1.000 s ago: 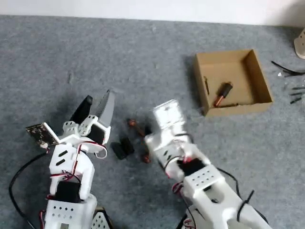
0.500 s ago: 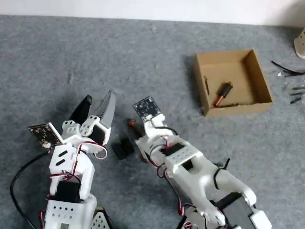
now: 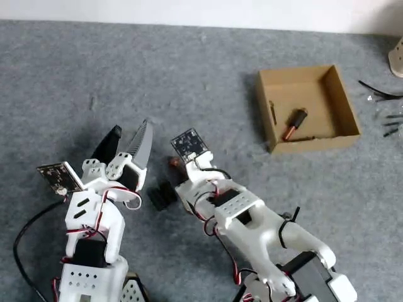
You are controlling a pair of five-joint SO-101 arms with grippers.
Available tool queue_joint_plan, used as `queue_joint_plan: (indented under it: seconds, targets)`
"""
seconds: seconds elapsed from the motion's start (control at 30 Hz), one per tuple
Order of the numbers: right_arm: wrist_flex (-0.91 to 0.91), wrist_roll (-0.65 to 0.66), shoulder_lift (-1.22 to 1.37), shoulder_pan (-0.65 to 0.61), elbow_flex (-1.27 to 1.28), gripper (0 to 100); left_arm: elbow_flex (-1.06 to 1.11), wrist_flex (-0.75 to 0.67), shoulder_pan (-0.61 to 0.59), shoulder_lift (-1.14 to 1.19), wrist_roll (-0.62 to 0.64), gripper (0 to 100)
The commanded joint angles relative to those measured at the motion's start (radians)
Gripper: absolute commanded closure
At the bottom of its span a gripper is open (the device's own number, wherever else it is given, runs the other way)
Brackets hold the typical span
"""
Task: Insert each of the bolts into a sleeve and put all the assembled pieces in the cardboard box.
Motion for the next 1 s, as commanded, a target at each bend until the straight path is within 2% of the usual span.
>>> queue_joint_plan:
  seconds: [0.0,0.17,0.37,0.6,0.83,0.97]
  targets:
    - [0.002,0.012,-0.010,-0.024,-0.042,79.7,0.022,-0.018,-0.012,0.002,-0.006,75]
    - [0.004,0.003,-0.015,-0.153,-0.042,79.7,0.021,-0.021,-0.021,-0.007,-0.006,75]
    - [0.004,-0.054,-0.007,-0.166,-0.047,79.7,0.019,-0.023,-0.087,-0.007,-0.003,75]
    - [0.012,-0.057,-0.016,-0.174,-0.047,79.7,0.018,-0.023,-0.096,-0.007,-0.005,75]
    - [0.120,-0.060,-0.137,-0.203,-0.081,79.7,-0.016,-0.023,-0.208,-0.007,0.000,75]
    - [0.125,-0.199,-0.193,-0.249,-0.081,79.7,-0.019,-0.020,-0.225,-0.007,0.000,75]
